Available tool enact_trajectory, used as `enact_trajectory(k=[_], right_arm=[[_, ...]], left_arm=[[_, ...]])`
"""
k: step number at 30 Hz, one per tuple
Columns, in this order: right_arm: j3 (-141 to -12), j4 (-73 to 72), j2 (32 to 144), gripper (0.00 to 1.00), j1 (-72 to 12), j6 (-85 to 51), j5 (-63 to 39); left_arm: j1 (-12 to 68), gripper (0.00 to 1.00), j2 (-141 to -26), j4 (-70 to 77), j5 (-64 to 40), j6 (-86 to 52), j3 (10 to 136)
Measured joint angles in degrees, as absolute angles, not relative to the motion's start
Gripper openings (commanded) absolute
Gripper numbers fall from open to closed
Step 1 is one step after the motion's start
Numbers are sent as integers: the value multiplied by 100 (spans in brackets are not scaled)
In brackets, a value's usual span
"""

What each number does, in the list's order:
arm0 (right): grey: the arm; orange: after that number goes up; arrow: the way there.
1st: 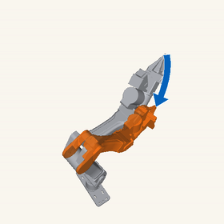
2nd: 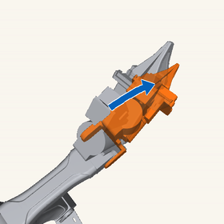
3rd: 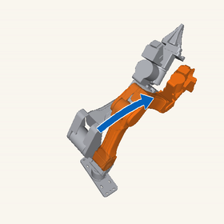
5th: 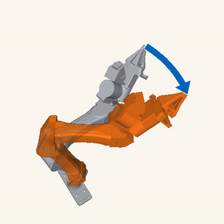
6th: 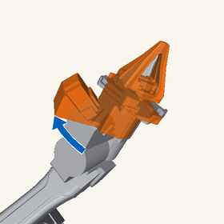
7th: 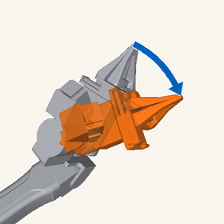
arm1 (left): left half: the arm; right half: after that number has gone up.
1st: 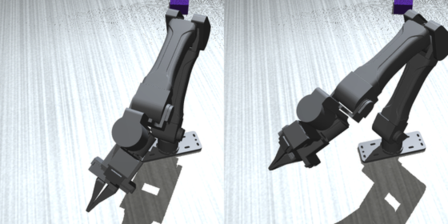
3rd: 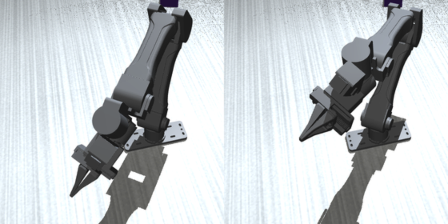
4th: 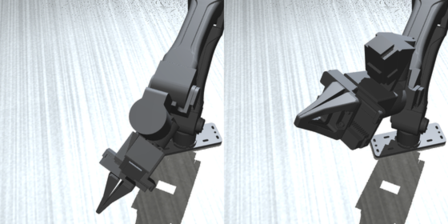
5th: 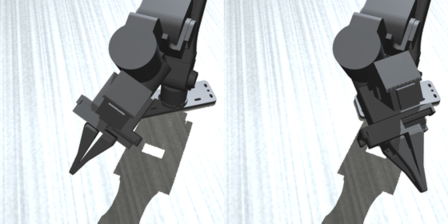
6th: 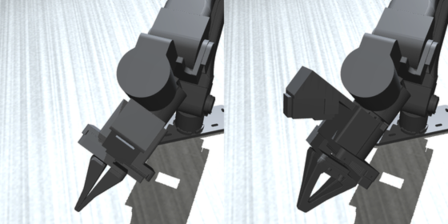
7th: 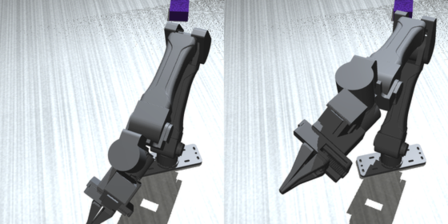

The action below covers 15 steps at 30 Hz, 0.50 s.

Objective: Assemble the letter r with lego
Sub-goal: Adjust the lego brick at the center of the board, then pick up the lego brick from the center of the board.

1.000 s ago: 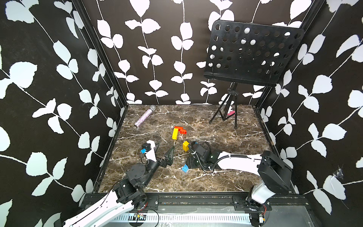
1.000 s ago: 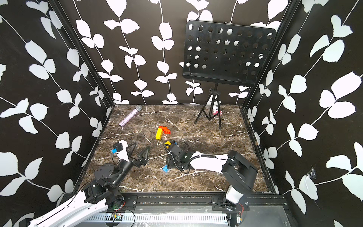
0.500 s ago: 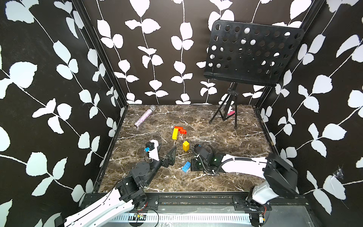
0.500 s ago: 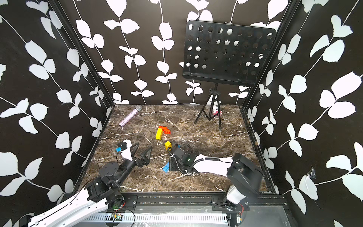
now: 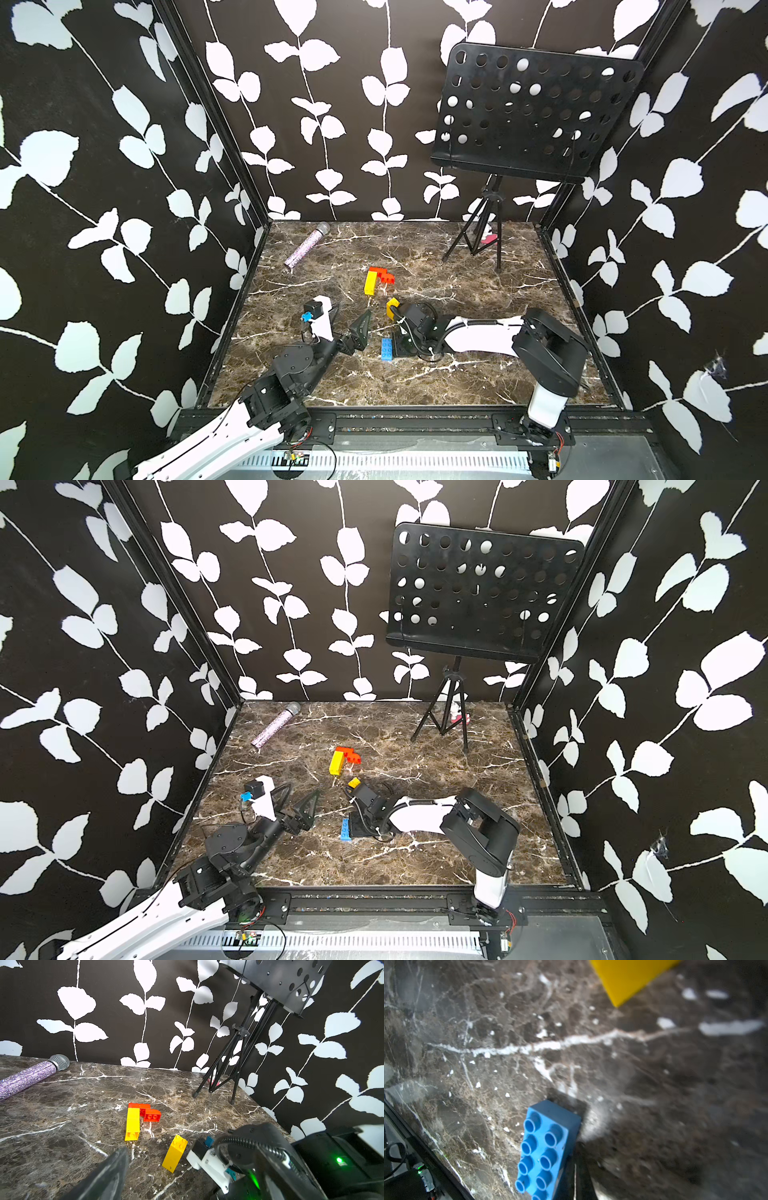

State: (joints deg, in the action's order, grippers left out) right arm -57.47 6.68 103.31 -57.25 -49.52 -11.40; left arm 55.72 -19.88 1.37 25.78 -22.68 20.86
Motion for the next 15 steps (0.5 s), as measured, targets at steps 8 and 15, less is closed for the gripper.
enact_trajectory(k=[8,15], right_arm=[[-5924,974,9953,47,-5734,-3798,-854],[-6128,1234,9896,49,-5767,-3050,-814]], left_arm=[[5572,95,-1907,3,2646,-2294,2108],[5572,95,-1824,-58,2740,-2381,2139]])
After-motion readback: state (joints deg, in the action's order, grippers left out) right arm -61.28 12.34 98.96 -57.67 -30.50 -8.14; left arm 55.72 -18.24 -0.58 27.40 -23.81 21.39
